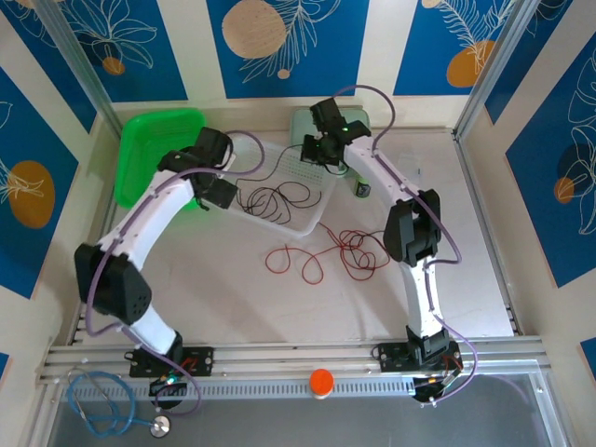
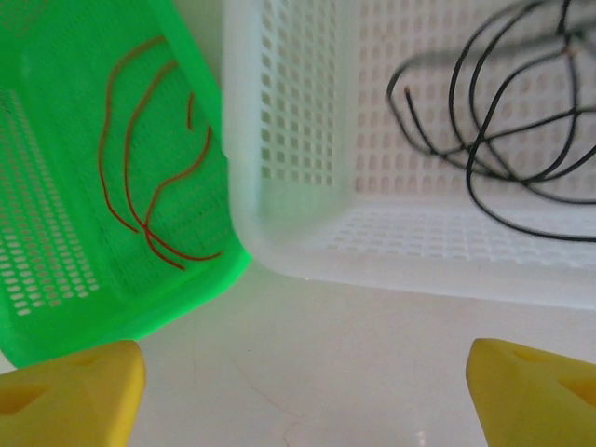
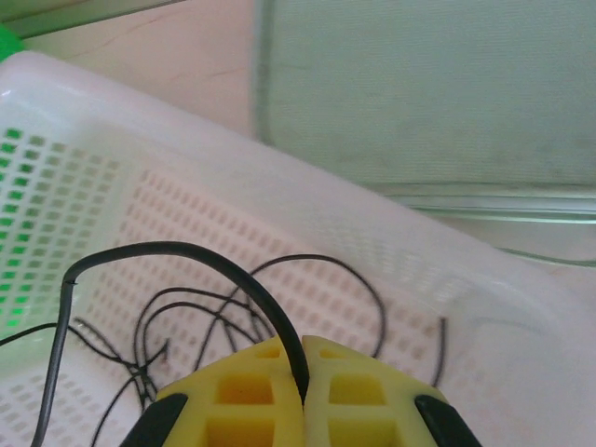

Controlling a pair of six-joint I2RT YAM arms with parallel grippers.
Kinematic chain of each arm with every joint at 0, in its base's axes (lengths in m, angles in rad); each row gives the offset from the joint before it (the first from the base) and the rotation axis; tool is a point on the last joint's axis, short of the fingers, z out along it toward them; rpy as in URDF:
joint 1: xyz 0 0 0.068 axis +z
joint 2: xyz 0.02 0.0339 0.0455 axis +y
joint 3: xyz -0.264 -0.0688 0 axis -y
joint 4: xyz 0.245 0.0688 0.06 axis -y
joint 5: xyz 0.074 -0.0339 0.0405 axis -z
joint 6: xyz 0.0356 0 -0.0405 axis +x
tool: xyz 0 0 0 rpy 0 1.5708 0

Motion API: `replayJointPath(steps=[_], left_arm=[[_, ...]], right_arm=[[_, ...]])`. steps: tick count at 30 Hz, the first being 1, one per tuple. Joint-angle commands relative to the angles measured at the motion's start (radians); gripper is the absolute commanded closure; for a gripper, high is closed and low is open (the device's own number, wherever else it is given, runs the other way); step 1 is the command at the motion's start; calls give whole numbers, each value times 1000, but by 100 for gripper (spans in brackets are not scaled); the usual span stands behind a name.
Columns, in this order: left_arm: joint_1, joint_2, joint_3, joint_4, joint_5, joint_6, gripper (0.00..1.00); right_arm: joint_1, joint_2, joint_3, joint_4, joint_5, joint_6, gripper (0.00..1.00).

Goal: Untangle the cables

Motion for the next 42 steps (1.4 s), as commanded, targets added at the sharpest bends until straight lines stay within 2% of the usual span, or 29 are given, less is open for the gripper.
replayJointPath(steps=[1,4,8,12,14,20,23,29,34,39,42], left_arm=[[-7,-99,-14,51,61,-3,10],[-19,-169,3,32,94,-19,8],[-41,-246,28,-13,125,-42,7],[-58,-323,25,-49,168,-86,7],[-67,-351,17,-66,188,-111,7],[-135,-399,-19,-120,208,-188,9],[-217,-397,-57,-135,190,-232,11],[-391,-354,-180,-60,205,-352,14],[-504,-228,-212,97,278,-413,15],[-591,-55,-138,221,324,-440,16],[-627,65,-73,264,359,-445,16]], right_arm=[[66,68,81,-100,-18,-7,98],[90,92,96,-157,24,8,90],[83,76,28,-163,33,43,80],[78,37,-31,-144,25,48,62],[81,14,-35,-143,23,40,57],[93,-109,-51,-147,23,20,55],[94,-237,-136,-116,31,13,55],[44,-589,-484,-22,55,21,56],[-83,-875,-792,-25,13,54,57],[-183,-1051,-1034,-37,-19,102,58],[-235,-1082,-1157,-5,-78,142,58]])
